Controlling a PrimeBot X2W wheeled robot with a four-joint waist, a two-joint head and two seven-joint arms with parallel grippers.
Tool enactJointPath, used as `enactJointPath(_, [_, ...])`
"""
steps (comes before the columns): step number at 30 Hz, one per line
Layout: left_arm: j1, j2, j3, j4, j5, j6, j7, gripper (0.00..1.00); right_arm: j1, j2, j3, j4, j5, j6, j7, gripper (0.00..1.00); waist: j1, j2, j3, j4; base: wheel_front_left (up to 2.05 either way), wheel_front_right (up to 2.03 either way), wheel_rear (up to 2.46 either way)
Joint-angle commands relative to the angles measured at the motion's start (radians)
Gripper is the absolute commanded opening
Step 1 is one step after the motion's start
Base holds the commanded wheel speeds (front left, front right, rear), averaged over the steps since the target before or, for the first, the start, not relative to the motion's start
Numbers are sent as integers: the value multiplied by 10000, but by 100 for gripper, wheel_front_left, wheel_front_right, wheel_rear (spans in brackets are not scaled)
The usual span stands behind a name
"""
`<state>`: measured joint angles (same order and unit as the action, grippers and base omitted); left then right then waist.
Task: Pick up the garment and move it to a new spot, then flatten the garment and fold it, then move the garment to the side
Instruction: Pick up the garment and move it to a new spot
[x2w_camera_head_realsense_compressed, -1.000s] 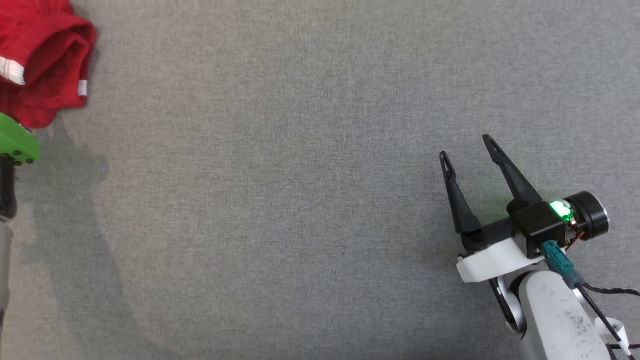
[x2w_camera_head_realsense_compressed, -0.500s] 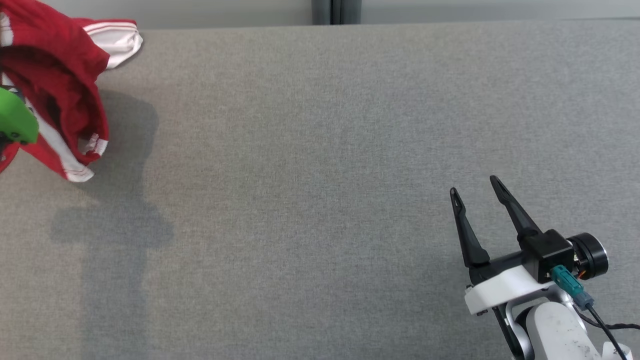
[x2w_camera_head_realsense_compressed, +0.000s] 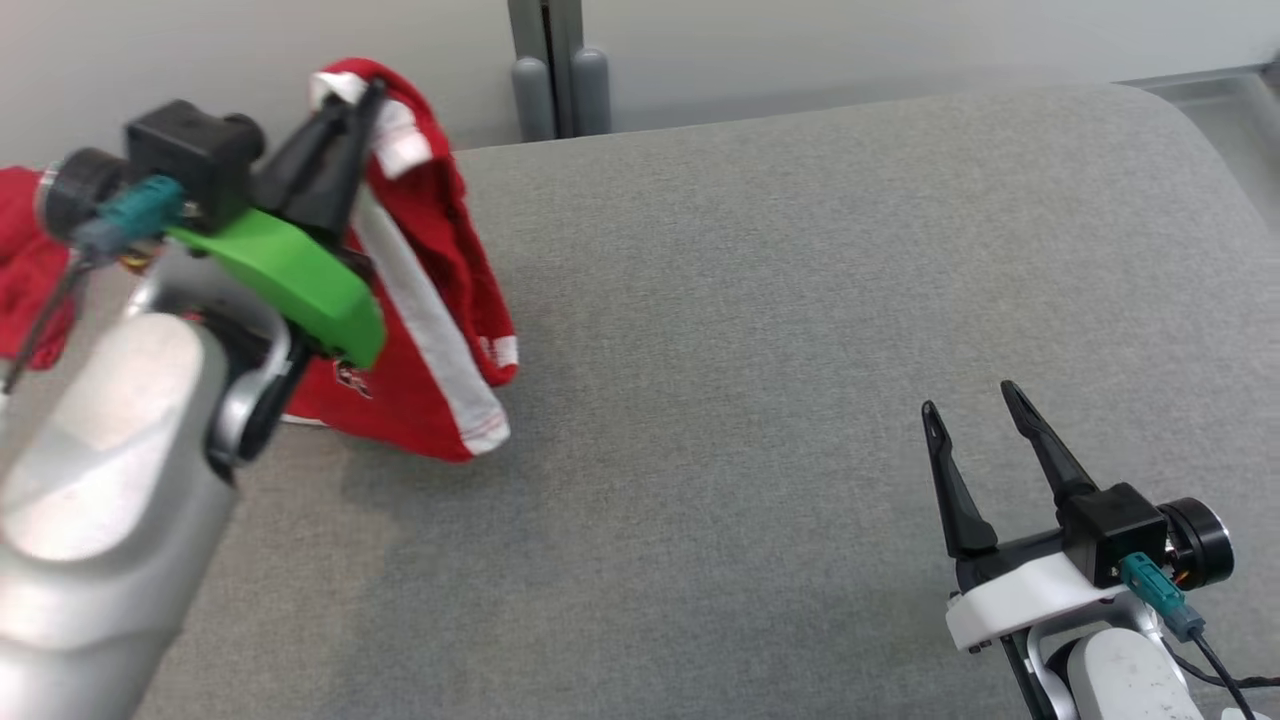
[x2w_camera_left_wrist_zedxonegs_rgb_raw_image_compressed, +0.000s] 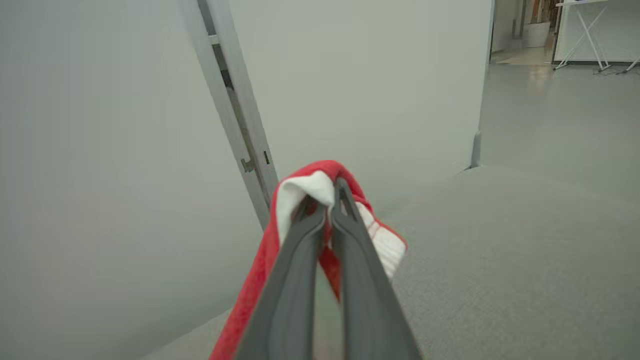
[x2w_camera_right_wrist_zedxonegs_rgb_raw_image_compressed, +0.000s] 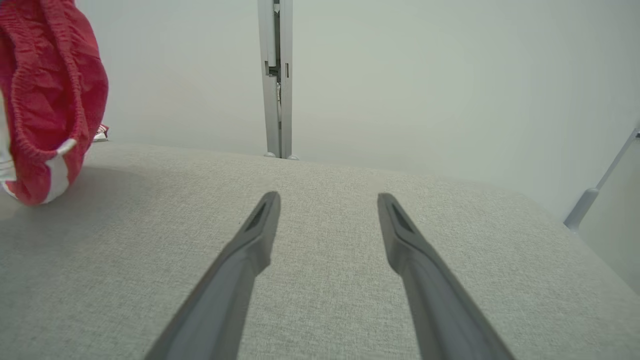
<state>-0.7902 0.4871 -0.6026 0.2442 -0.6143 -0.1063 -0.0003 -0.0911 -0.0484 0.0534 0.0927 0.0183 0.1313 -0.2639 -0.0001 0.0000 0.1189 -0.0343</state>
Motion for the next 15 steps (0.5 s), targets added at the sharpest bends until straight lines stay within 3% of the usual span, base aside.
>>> enactJointPath(1, [82,-327,-177,-16,-25,-4,-52,0,-2,-36,0,-28,49,-10,-11,100,1,0,162,-403,0,0,0])
enactJointPath(8, [-310,-2369,-1428,1224,103,-150,-643,0,-441,-35,240,-71,240,-10,-11,100,1,0,862,-982,0,0,0])
enactJointPath(13, [-611,-3364,-1973,3022,148,-199,-1320,0,-754,-35,447,-106,398,-10,-11,100,1,0,1361,-1436,0,0,0])
enactJointPath(14, [-672,-3547,-2030,3459,116,-207,-1520,5,-807,-33,465,-113,409,-10,-11,100,1,0,1453,-1509,0,0,0])
enactJointPath(15, [-736,-3656,-2073,3786,109,-214,-1686,34,-843,-35,478,-120,432,-10,-11,100,1,0,1534,-1568,0,0,0])
